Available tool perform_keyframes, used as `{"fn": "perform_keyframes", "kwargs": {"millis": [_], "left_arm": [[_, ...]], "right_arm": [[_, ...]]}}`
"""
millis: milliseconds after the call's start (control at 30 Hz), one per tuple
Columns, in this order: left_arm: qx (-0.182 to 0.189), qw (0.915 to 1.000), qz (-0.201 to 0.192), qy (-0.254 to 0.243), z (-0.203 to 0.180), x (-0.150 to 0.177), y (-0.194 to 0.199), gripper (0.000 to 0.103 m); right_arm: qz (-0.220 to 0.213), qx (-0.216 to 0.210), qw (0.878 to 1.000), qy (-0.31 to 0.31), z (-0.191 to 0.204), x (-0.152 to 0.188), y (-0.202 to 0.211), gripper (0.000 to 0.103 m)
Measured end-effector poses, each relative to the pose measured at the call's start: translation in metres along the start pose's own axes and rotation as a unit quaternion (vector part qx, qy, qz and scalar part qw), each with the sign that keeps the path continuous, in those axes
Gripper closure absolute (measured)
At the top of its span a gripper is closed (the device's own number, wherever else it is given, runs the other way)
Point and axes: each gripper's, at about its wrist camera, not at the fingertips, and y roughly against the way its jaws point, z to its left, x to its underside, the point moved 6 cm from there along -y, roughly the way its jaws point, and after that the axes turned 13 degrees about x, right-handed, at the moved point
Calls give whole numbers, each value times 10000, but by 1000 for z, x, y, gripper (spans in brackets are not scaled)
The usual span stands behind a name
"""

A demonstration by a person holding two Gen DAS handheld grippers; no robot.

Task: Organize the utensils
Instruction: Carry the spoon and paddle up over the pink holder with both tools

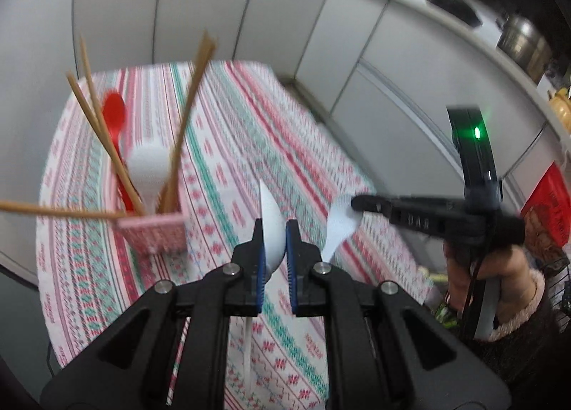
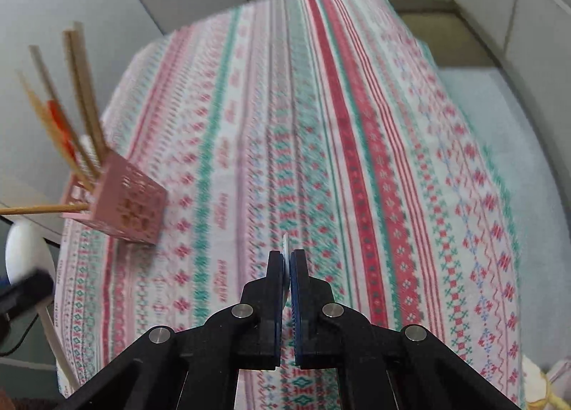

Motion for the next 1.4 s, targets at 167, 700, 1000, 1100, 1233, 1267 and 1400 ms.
{"fn": "perform_keyframes", "kwargs": {"millis": [167, 700, 1000, 1100, 1233, 1267, 1400], "left_arm": [[-79, 9962, -865, -24, 7, -25, 31, 92], [-874, 9567, -2748, -402, 46, -74, 31, 92], [-1430, 9498, -2719, -602, 57, -72, -1, 92], [-1478, 9517, -2630, -569, 58, -69, -7, 92], [-1412, 9556, -2542, -479, 60, -68, -8, 85], [-1414, 9557, -2537, -475, 59, -69, -6, 83], [-1374, 9577, -2503, -347, 56, -72, 6, 68]], "right_arm": [[-507, -141, 9986, -14, 10, -11, 32, 100], [-1186, -261, 9925, -153, 24, -30, 67, 100], [-1187, -332, 9920, -263, 20, -34, 67, 100], [-1176, -367, 9920, -277, 19, -34, 68, 100], [-1162, -392, 9921, -277, 17, -33, 68, 100], [-1166, -390, 9920, -277, 16, -33, 68, 100], [-1215, -400, 9914, -285, 16, -34, 71, 100]]}}
